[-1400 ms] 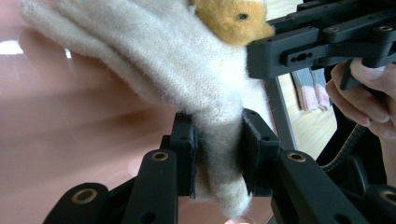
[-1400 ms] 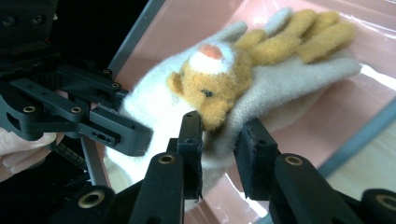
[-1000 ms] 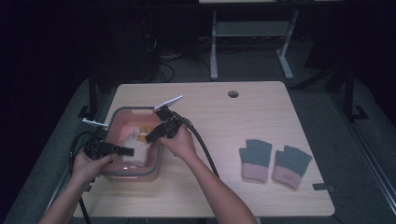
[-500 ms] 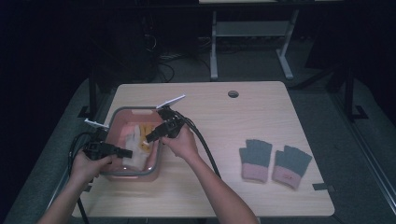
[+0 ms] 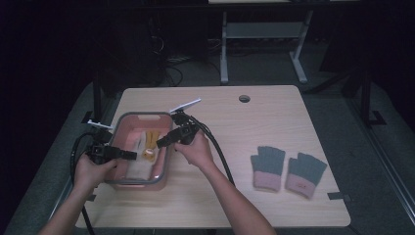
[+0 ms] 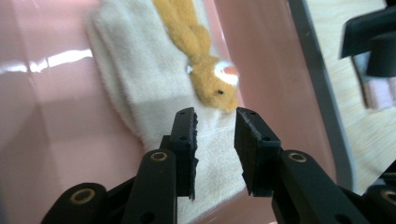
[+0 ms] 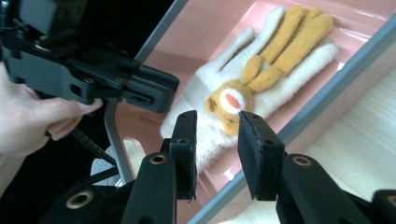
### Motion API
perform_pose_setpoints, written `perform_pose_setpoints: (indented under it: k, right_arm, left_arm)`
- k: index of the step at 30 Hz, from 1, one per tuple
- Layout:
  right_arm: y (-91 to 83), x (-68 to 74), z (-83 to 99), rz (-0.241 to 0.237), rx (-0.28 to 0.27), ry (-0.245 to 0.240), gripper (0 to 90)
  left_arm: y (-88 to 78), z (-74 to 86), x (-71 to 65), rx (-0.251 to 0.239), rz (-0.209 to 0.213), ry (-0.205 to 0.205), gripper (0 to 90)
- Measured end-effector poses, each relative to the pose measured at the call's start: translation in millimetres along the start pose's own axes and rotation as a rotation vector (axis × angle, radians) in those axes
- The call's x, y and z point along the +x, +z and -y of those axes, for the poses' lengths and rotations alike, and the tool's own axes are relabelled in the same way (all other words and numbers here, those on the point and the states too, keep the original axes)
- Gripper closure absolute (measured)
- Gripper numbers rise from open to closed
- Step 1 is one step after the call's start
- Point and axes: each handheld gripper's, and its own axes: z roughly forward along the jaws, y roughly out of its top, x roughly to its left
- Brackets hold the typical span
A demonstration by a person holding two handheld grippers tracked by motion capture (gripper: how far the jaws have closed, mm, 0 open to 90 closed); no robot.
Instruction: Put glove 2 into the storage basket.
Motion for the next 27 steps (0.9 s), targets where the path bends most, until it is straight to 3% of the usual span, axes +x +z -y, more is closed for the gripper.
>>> perform_pose_setpoints:
  k: [7,14,21,27]
  right_arm:
    - [-10.8,-2.7,3.6,-0.013,-0.013,0.006,66.8]
    - [-17.8,-1.9,4.4,-0.015,-0.018,-0.005,66.1]
    - [-21.6,-7.6,7.4,-0.030,-0.028,0.003,65.4]
    - [-26.0,-12.4,9.8,-0.039,-0.031,0.014,64.9]
  left_arm:
    - [18.4,-2.4,-1.3,0.063,-0.038,-0.016,70.4]
    - [28.5,-4.5,-2.5,0.115,-0.090,0.001,71.5]
    - [31.6,-5.3,-0.4,0.117,-0.087,-0.006,71.1]
    - [21.0,-7.0,-3.6,0.070,-0.049,-0.015,68.3]
